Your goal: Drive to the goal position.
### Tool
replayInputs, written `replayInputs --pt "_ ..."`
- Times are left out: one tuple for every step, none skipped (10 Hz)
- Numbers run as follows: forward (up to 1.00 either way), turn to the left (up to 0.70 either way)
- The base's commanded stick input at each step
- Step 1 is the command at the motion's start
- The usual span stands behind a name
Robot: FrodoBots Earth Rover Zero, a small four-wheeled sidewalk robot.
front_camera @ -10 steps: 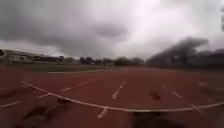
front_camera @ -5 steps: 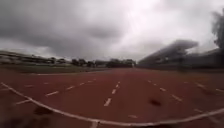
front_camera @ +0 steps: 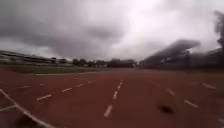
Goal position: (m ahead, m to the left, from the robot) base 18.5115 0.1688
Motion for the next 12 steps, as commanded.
replayInputs --pt "0.70 0.00" --pt "0.70 0.00" --pt "0.70 0.00" --pt "0.70 0.00" --pt "0.70 0.00" --pt "0.70 0.00" --pt "0.70 0.00" --pt "0.70 0.00" --pt "0.70 0.00" --pt "0.70 0.00" --pt "0.70 0.00" --pt "0.70 0.00"
